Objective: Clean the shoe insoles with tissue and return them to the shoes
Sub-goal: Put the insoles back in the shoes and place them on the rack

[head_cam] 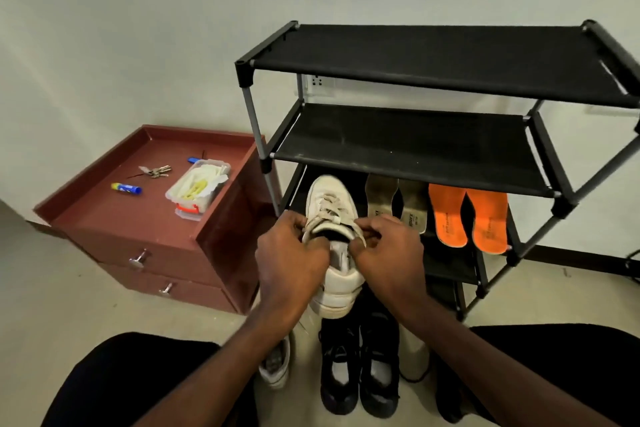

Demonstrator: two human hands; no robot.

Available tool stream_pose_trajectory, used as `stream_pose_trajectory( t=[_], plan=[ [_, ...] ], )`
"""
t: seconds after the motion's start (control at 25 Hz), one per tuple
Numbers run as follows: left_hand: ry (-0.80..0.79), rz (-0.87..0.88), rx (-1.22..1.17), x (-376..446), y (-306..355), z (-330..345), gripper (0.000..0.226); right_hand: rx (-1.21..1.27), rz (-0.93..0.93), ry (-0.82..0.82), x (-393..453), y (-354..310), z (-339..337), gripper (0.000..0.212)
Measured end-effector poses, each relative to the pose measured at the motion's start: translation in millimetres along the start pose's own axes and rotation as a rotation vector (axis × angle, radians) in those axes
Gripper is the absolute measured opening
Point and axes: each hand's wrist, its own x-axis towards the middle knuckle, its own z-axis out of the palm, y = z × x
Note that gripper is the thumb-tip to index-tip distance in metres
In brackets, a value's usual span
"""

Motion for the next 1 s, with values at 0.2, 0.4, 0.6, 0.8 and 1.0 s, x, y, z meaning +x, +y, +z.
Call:
stream_pose_trajectory(
  t=[0.2, 0.4, 0.6, 0.8, 1.0],
  plan=[
    [0.069, 0.009, -0.138, 11, 51, -24, 0.007, 0.116, -0.012, 0.141, 23, -44, -47, 0.022],
    [0.015, 0.071, -0.196, 18, 77, -37, 0.008, 0.189, -0.055, 0.158, 40, -64, -75, 0.019],
    [-0.003, 0.186, -0.206, 84, 85, -2, 0.015, 0.211, -0.088, 0.274, 96, -48, -57, 0.018],
    [-0.129, 0.115, -0.326, 145, 65, 60, 0.017, 0.276, 0.086, 0.302, 156, -12, -27, 0.018],
    [-0.164, 0.16, -0.464, 178, 64, 82, 0.023, 0.41, 0.144, 0.192, 184, 16, -23, 0.014]
  ],
)
